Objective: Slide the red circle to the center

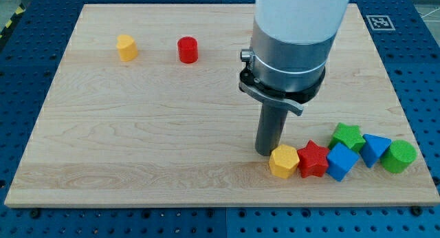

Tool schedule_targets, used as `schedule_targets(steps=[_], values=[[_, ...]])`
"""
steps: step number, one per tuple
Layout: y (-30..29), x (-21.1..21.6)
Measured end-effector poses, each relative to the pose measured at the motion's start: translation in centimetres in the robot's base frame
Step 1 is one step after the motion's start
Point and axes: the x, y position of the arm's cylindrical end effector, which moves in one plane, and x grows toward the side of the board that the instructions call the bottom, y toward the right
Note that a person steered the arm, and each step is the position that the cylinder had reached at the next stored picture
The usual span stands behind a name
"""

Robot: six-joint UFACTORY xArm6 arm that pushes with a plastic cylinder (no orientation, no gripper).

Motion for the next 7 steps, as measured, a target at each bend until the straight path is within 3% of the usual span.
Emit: schedule_targets(steps=[4,5,6,7], values=[[2.0,-0.3],[2.0,-5.5],[2.0,-13.4],[2.0,-16.1]])
